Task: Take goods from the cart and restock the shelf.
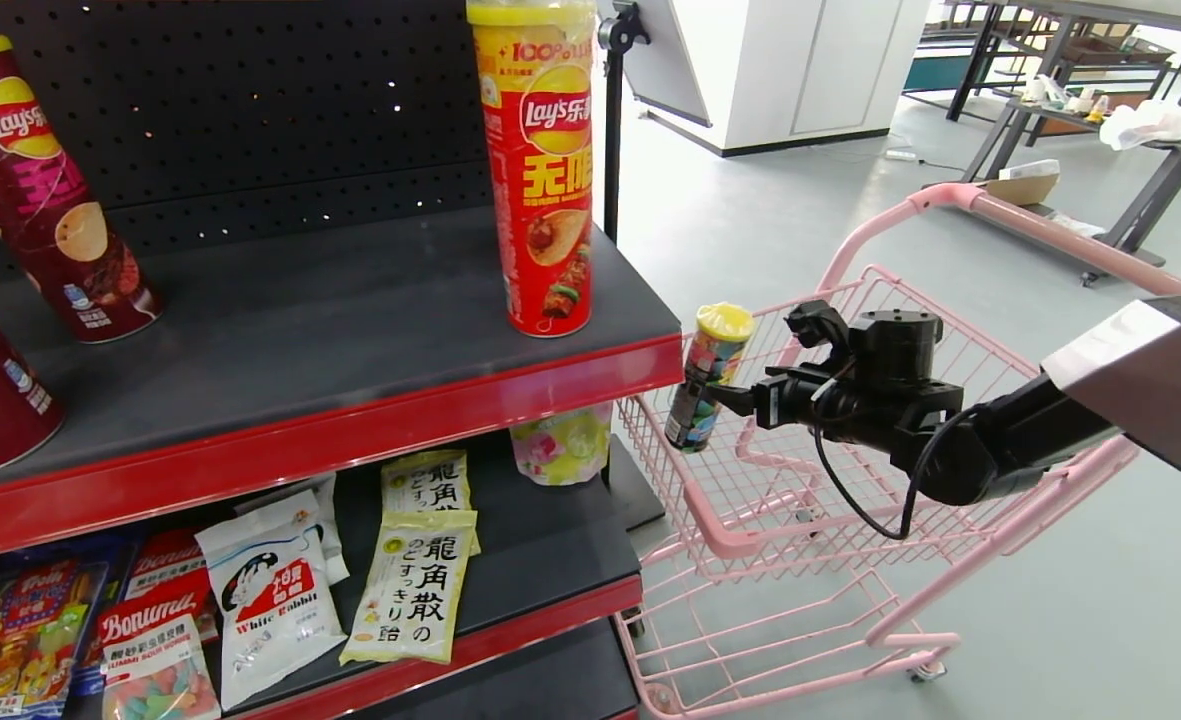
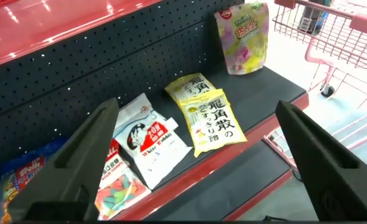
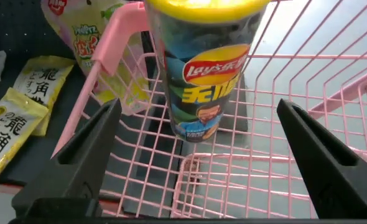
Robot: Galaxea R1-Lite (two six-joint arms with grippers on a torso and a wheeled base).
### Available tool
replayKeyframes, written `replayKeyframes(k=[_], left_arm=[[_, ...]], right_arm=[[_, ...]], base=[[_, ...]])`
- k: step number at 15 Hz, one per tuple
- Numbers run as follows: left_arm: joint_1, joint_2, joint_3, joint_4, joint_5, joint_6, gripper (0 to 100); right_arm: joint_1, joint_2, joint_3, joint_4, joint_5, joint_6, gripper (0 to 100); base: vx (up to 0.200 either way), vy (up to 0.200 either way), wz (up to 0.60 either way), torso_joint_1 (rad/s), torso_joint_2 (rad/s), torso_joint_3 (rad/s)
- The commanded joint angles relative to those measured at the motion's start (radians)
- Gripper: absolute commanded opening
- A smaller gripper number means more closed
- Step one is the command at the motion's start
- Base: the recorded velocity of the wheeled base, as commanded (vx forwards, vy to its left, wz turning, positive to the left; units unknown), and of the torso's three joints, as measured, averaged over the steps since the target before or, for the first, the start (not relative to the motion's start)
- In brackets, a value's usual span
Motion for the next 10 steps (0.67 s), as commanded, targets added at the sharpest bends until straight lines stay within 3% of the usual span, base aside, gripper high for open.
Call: replayKeyframes(k=[1, 10], left_arm=[[0.000, 0.003, -0.002, 0.000, 0.001, 0.000, 100], [0.001, 0.009, -0.002, 0.000, 0.004, 0.003, 100]], right_arm=[[-0.002, 0.079, -0.102, 0.001, 0.007, 0.000, 100], [-0.008, 0.190, -0.319, 0.054, 0.031, 0.000, 100]], base=[[0.000, 0.000, 0.00, 0.000, 0.00, 0.000], [0.000, 0.000, 0.00, 0.000, 0.00, 0.000]])
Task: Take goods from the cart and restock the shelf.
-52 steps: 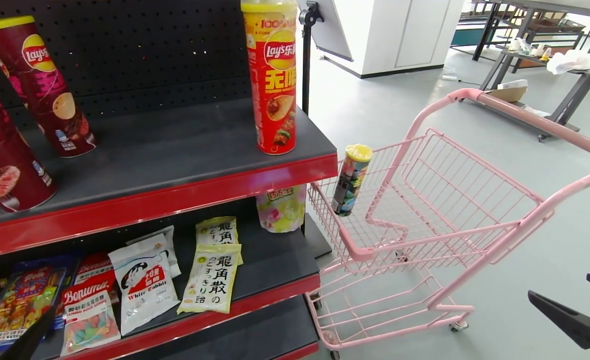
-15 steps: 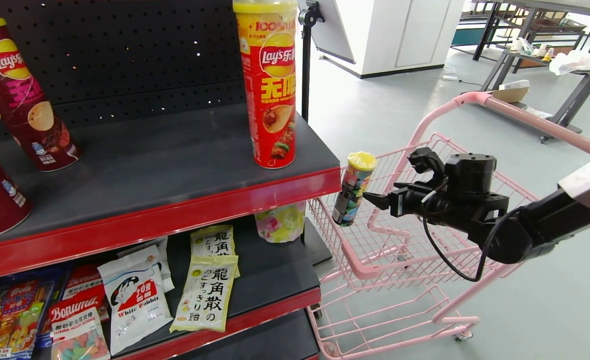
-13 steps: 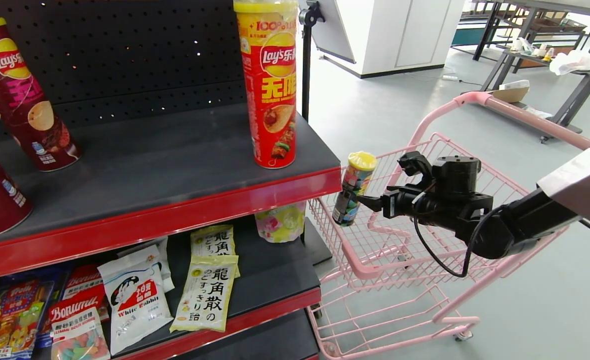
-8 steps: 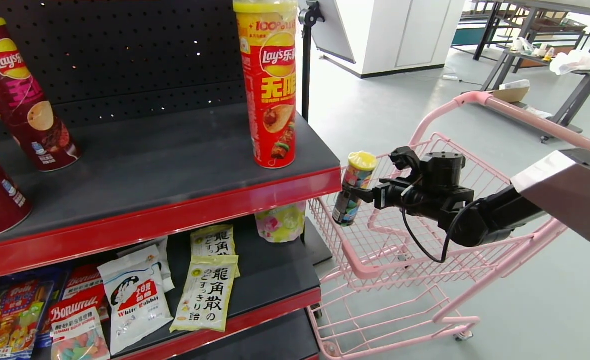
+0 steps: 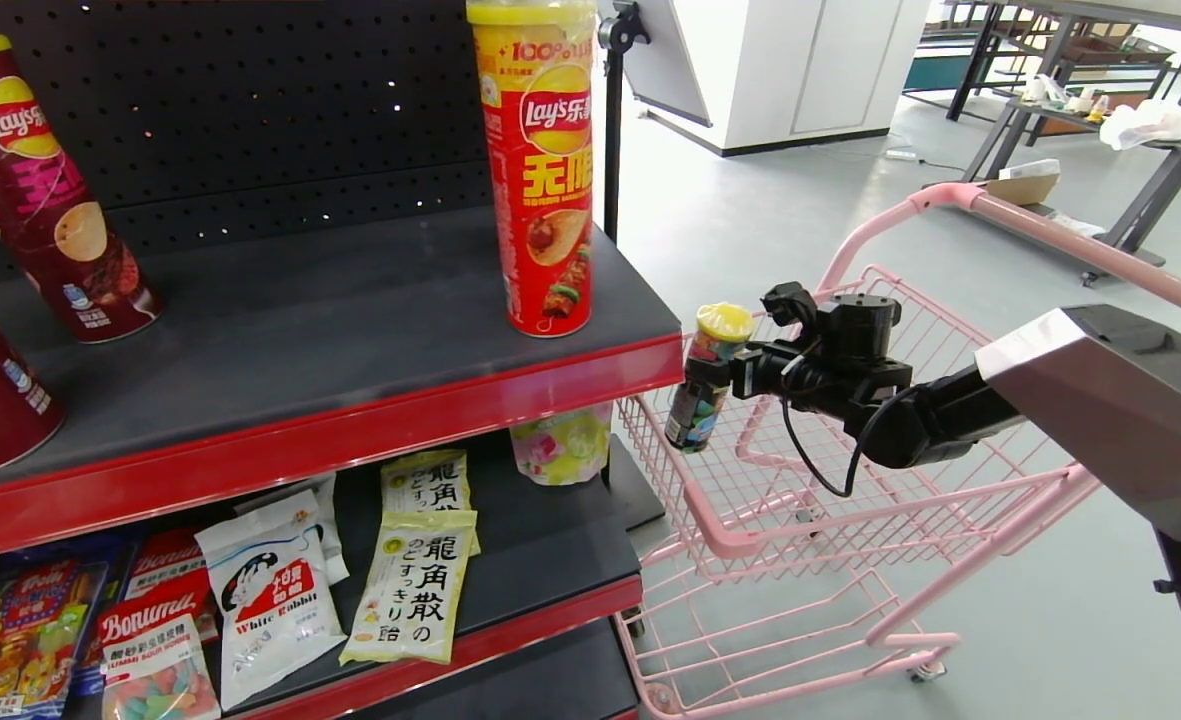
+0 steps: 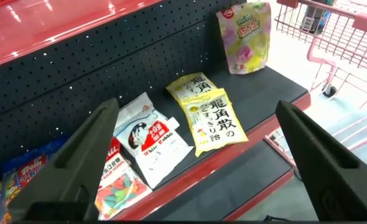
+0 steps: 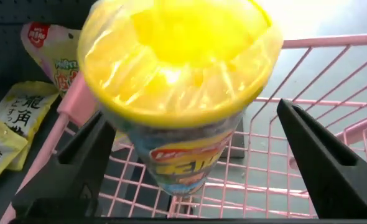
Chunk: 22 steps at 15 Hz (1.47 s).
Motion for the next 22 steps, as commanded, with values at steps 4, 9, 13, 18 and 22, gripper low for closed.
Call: replayKeyframes(k=[4, 9, 13, 18, 22], left_arm=[[0.000, 0.011, 0.000, 0.000, 0.000, 0.003, 100], [0.001, 0.016, 0.000, 0.000, 0.003, 0.020, 100], [0.001, 0.017, 0.000, 0.000, 0.005, 0.020, 100], [0.001, 0.017, 0.000, 0.000, -0.003, 0.018, 100], [0.000, 0.037, 0.000, 0.000, -0.006, 0.017, 100]], right_arm=[[0.002, 0.070, -0.085, 0.011, 0.009, 0.000, 100], [0.002, 0.101, -0.108, 0.011, 0.011, 0.003, 0], [-0.003, 0.015, -0.069, 0.014, 0.012, 0.003, 0], [-0.040, -0.349, 0.173, 0.070, 0.012, -0.005, 0], [-0.061, -0.744, 0.441, 0.225, 0.009, -0.005, 0]], base=[[0.000, 0.000, 0.00, 0.000, 0.00, 0.000], [0.000, 0.000, 0.00, 0.000, 0.00, 0.000], [0.000, 0.000, 0.00, 0.000, 0.00, 0.000], [0.000, 0.000, 0.00, 0.000, 0.00, 0.000], [0.000, 0.000, 0.00, 0.000, 0.00, 0.000]])
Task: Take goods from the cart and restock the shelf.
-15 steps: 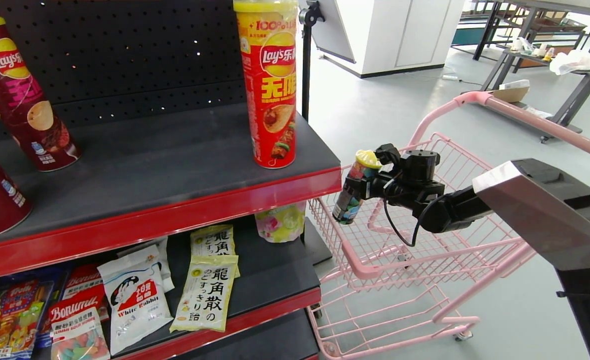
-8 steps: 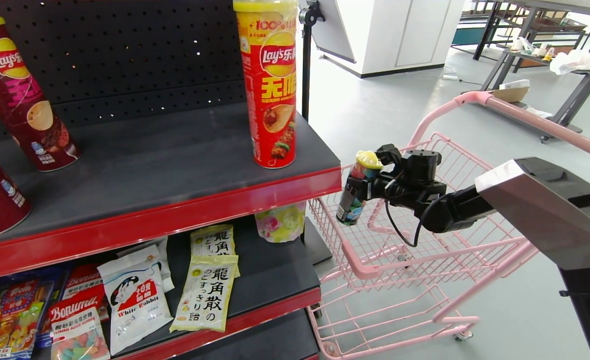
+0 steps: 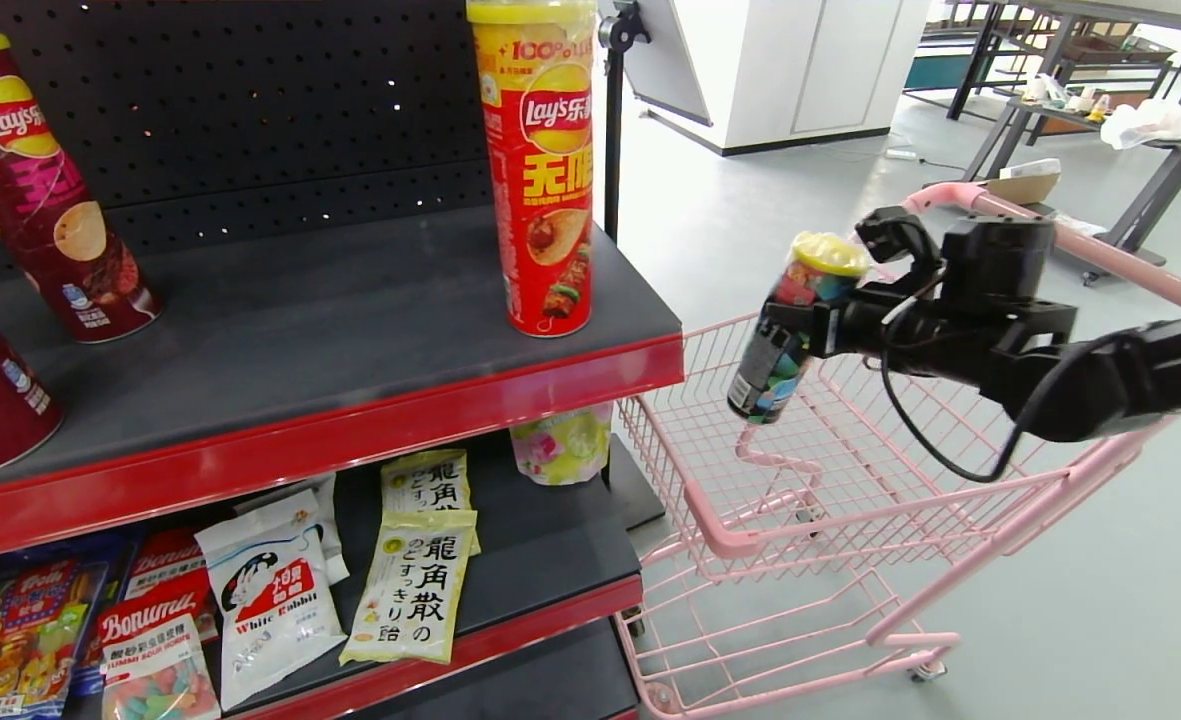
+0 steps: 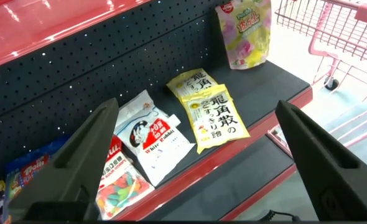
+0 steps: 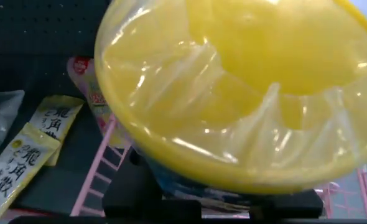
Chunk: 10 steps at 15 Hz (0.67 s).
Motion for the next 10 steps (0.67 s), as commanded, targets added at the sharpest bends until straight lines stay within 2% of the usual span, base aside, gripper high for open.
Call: replayKeyframes(k=[1, 3, 4, 6, 8, 10], left_arm=[[-0.001, 0.021, 0.000, 0.000, 0.001, 0.000, 100], [-0.004, 0.051, 0.000, 0.000, -0.007, 0.000, 100], [-0.002, 0.067, 0.000, 0.000, -0.002, 0.003, 100], [-0.002, 0.085, 0.000, 0.000, -0.001, 0.009, 100], [0.002, 0.088, -0.017, 0.000, 0.004, 0.014, 100], [0.001, 0.180, -0.110, 0.001, -0.001, 0.014, 100]], right_arm=[[-0.022, -0.409, 0.235, 0.141, -0.009, 0.004, 0], [-0.060, -0.629, 0.327, 0.287, -0.046, 0.007, 0], [-0.063, -0.774, 0.361, 0.422, -0.031, 0.009, 0], [-0.037, -0.959, 0.413, 0.609, 0.109, 0.006, 0], [-0.017, -1.015, 0.465, 0.629, 0.107, 0.001, 0], [-0.016, -1.008, 0.472, 0.629, 0.103, -0.001, 0]], base=[[0.000, 0.000, 0.00, 0.000, 0.00, 0.000], [0.000, 0.000, 0.00, 0.000, 0.00, 0.000], [0.000, 0.000, 0.00, 0.000, 0.00, 0.000], [0.000, 0.000, 0.00, 0.000, 0.00, 0.000], [0.000, 0.000, 0.00, 0.000, 0.00, 0.000], [0.000, 0.000, 0.00, 0.000, 0.00, 0.000]])
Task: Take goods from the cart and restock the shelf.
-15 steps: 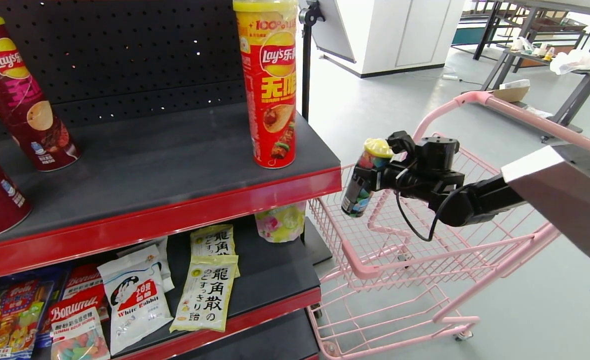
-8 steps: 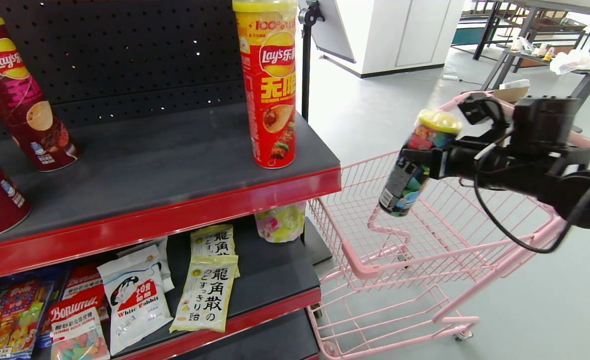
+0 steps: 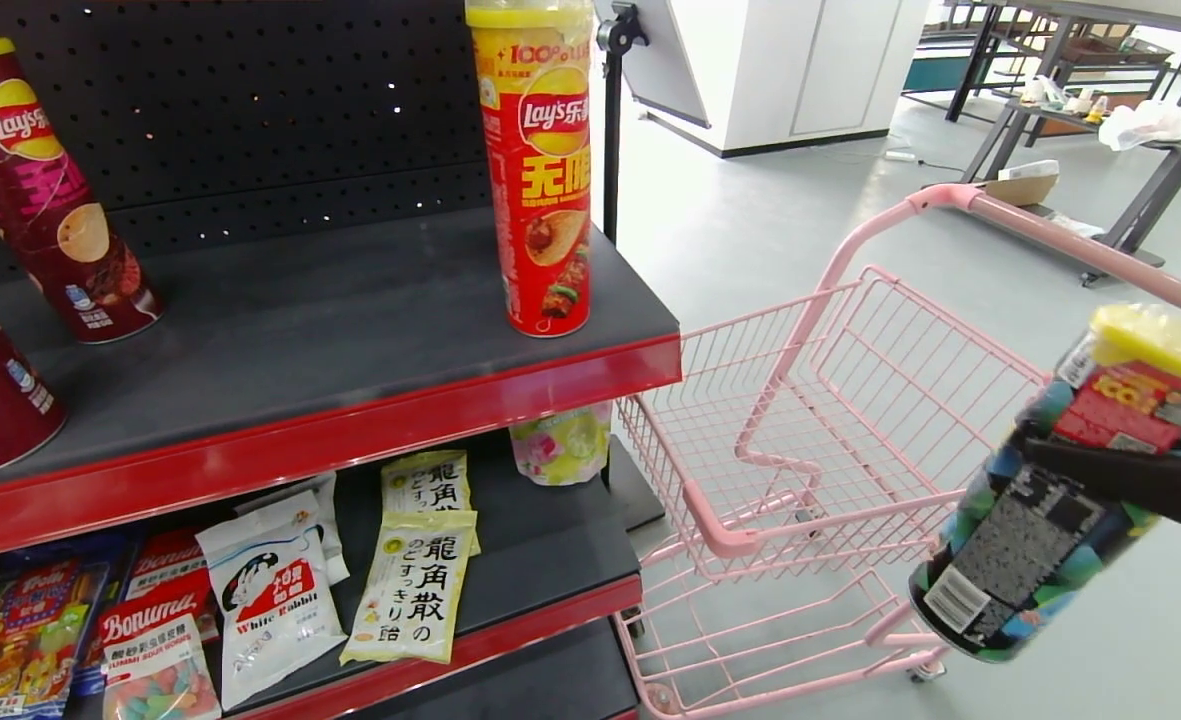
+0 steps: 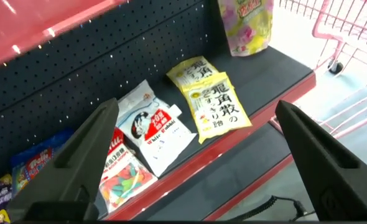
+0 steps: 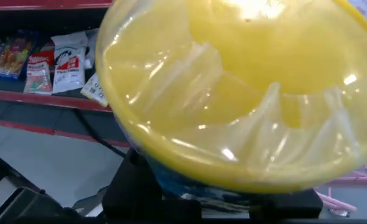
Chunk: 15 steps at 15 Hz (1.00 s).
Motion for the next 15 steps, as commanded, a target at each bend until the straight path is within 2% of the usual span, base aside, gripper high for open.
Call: replayKeyframes(k=[1, 3, 4, 6, 12, 13, 14, 15], left_arm=[[-0.001, 0.115, -0.103, -0.001, -0.010, 0.000, 100], [-0.012, 0.154, -0.157, 0.002, -0.087, 0.008, 100], [-0.012, 0.154, -0.158, 0.009, -0.139, 0.046, 100], [-0.012, 0.140, -0.158, 0.060, -0.177, 0.085, 100], [0.001, 0.097, -0.169, 0.074, -0.145, 0.094, 100], [0.004, 0.108, -0.172, 0.075, -0.142, 0.108, 100], [0.002, 0.117, -0.177, 0.074, -0.140, 0.135, 100], [0.004, 0.121, -0.183, 0.075, -0.140, 0.146, 100]], right_arm=[[0.021, -0.098, 0.036, 0.015, 0.013, -0.002, 0], [0.110, -0.101, 0.066, 0.016, -0.004, -0.014, 0], [0.130, -0.102, 0.074, 0.016, -0.009, -0.034, 0], [0.130, -0.099, 0.080, 0.016, -0.009, -0.040, 0], [0.110, -0.072, 0.074, 0.009, -0.012, -0.040, 0], [0.099, -0.067, 0.076, 0.009, -0.012, -0.040, 0], [0.094, -0.061, 0.074, 0.009, -0.012, -0.040, 0], [0.093, -0.059, 0.072, 0.009, -0.012, -0.040, 0]], base=[[0.000, 0.000, 0.00, 0.000, 0.00, 0.000], [0.000, 0.000, 0.00, 0.000, 0.00, 0.000], [0.000, 0.000, 0.00, 0.000, 0.00, 0.000], [0.000, 0.000, 0.00, 0.000, 0.00, 0.000], [0.000, 0.000, 0.00, 0.000, 0.00, 0.000], [0.000, 0.000, 0.00, 0.000, 0.00, 0.000], [0.000, 0.000, 0.00, 0.000, 0.00, 0.000], [0.000, 0.000, 0.00, 0.000, 0.00, 0.000]])
